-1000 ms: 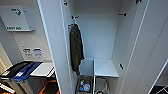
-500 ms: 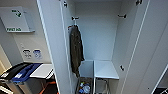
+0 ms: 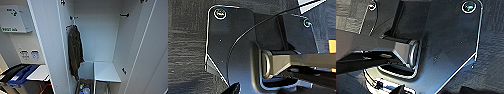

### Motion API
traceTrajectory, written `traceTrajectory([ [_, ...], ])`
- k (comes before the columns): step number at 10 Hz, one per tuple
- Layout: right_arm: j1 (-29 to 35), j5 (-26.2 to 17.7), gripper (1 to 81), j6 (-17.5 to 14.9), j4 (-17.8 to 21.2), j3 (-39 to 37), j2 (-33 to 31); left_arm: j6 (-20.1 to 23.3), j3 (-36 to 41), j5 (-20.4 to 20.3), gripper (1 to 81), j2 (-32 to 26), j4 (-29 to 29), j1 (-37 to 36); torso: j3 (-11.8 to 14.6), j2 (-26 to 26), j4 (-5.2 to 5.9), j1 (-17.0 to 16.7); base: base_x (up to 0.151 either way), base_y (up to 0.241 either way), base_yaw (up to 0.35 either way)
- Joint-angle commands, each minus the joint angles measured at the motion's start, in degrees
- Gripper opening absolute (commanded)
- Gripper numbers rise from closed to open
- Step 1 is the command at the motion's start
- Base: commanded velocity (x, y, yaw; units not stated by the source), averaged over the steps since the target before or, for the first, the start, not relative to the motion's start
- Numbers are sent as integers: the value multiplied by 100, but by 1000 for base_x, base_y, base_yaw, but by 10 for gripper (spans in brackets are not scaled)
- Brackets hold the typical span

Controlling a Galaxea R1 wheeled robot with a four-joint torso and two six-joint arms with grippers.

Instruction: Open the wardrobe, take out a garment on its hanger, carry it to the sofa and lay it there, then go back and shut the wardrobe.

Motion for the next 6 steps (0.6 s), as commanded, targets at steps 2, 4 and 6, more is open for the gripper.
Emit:
traceTrajectory([
  [2,151,-292,811,18,41,-13,-13,-10,-2,239,811,-42,-10,-166,0,0,0,-1,131,0,0],
  [4,159,-292,811,18,41,-13,-13,-9,-3,239,811,-42,-10,-157,0,2,0,0,131,0,0],
  [6,159,-292,811,18,41,-22,-13,-9,-2,239,811,-33,-10,-158,0,0,0,0,127,0,0],
])
